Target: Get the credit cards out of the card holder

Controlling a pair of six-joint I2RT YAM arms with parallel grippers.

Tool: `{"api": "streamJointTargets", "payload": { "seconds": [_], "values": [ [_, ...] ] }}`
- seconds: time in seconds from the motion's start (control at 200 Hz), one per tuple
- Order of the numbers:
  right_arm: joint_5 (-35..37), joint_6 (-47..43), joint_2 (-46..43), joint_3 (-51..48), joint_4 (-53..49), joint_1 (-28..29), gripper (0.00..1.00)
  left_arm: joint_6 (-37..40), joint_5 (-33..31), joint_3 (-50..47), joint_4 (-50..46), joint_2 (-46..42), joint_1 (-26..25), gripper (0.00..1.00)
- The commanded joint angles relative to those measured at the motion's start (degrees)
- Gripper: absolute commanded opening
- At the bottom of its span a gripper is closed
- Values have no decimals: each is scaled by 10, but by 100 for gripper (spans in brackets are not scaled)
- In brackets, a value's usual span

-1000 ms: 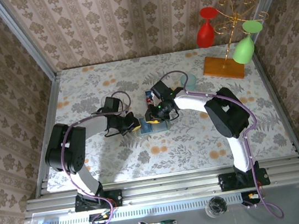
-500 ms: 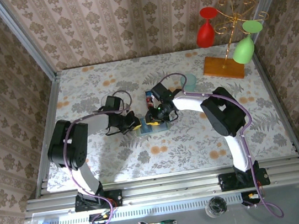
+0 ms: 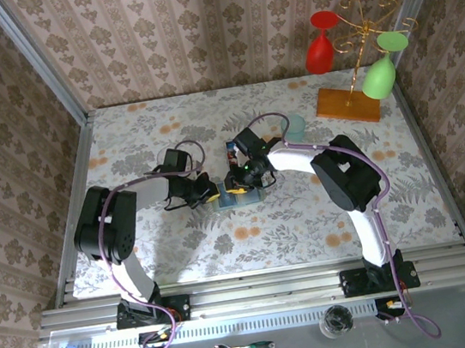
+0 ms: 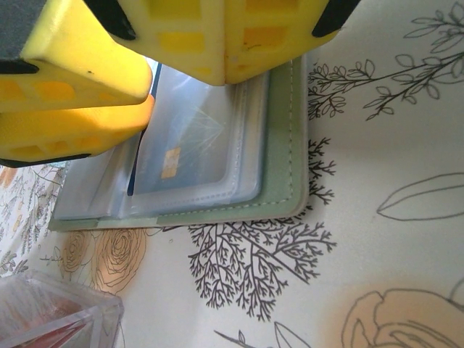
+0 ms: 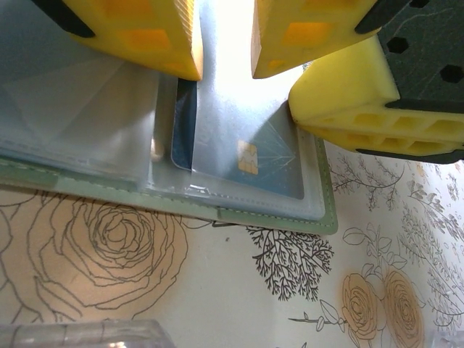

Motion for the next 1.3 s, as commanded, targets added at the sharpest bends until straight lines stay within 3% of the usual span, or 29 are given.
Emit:
{"api": "streamJointTargets", "payload": {
  "seconds": [0.0,0.165,0.32,0.83,1.295],
  "values": [
    [4,-2,13,20,-26,2,25,10,-14,-10,-17,-23,4,4],
    [10,-5,19,23,-38,2,25,9,-18,1,-28,-33,3,7],
    [15,-8,18,24,-45,2,25,10,-16,-3,-30,-25,2,0],
    [51,-27,10,39,-87,4,30,19,-20,-13,-38,3,1,0],
    [59,-39,-28,37,-84,5,31,21,-25,3,-48,-29,1,0]
  ]
}}
